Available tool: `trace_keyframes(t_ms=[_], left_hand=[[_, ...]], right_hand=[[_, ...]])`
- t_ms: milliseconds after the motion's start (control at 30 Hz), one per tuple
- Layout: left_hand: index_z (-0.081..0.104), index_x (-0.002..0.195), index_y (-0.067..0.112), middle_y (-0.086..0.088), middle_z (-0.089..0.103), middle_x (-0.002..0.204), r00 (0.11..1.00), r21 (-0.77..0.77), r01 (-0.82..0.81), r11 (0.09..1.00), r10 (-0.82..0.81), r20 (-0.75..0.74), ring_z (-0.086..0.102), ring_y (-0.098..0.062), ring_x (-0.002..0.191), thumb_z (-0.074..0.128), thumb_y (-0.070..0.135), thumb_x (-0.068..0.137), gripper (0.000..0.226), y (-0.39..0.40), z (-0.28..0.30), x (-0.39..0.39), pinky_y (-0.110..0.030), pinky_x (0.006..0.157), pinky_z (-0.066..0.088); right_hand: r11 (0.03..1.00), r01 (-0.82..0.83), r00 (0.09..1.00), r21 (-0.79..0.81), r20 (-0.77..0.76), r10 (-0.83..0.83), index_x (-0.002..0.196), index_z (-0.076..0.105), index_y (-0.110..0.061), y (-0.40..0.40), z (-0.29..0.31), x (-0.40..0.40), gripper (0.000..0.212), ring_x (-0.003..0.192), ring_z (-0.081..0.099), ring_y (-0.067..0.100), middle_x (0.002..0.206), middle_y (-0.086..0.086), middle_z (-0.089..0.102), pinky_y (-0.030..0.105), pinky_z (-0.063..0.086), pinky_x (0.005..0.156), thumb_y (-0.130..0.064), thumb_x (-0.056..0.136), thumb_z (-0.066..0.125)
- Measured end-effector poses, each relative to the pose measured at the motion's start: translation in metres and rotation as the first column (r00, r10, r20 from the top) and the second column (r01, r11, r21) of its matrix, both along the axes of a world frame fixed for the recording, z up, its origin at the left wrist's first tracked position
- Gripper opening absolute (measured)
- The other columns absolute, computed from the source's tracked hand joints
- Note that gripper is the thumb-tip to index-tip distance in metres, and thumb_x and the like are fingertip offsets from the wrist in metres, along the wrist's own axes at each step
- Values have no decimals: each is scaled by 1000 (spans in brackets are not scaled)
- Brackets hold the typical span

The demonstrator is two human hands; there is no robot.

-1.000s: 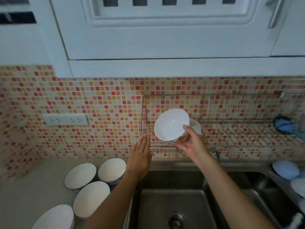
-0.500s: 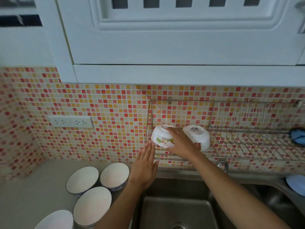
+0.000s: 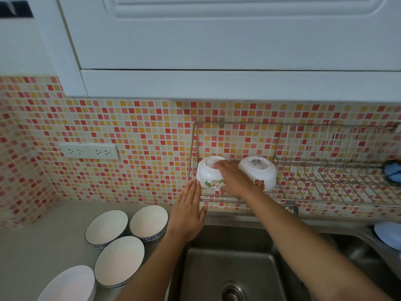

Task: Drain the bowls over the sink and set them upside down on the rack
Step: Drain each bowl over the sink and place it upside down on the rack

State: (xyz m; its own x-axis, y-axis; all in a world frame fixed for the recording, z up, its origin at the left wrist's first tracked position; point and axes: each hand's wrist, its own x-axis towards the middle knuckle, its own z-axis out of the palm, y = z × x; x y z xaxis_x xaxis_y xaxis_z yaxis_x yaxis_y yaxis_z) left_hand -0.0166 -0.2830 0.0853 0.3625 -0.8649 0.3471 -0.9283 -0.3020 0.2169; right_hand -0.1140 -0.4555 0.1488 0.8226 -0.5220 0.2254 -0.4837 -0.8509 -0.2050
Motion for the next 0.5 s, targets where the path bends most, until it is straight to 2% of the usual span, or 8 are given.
trace_keyframes(t_ms=[133,267,333,433,500], left_hand=[[-16,147,26,10,-19,155,1000,26,-22,999,22,1,-24,-9,141,1,59,91,67,-2,1,-2,-39,120,-4],[-19,147,22,4,-24,155,992,60,-112,992,108,63,-28,-15,140,-13,61,85,73,-11,6,-13,-46,111,-23],[-20,147,23,2,-25,155,994,57,-90,994,86,68,-28,-18,140,-10,62,87,73,-21,10,-17,-46,108,-27],[-23,145,28,-1,-25,155,997,69,-59,996,55,58,-26,-22,141,-7,65,86,72,-42,16,-18,-48,109,-27],[-22,146,28,-3,-20,157,997,108,-66,992,62,38,-18,-23,143,-8,67,85,73,-54,19,-17,-51,108,-26]], right_hand=[[996,-7,999,92,55,2,149,32,-25,1,-3,-7,73,147,22,20,159,-3,26,43,29,117,-25,87,70],[992,122,967,33,220,-126,152,24,-24,-2,-12,-34,68,151,9,19,162,-2,19,47,12,122,-48,95,52],[983,184,971,-2,158,-182,155,17,-24,-4,-19,-51,71,151,-1,20,164,-1,10,49,4,122,-57,96,38],[967,243,969,-72,-33,-245,156,0,-24,-5,-27,-69,79,148,-19,18,163,-2,-12,51,-6,120,-69,94,17],[957,277,952,-88,-110,-286,156,-3,-21,-1,-29,-70,84,147,-20,19,162,2,-15,52,-9,119,-73,91,7]])
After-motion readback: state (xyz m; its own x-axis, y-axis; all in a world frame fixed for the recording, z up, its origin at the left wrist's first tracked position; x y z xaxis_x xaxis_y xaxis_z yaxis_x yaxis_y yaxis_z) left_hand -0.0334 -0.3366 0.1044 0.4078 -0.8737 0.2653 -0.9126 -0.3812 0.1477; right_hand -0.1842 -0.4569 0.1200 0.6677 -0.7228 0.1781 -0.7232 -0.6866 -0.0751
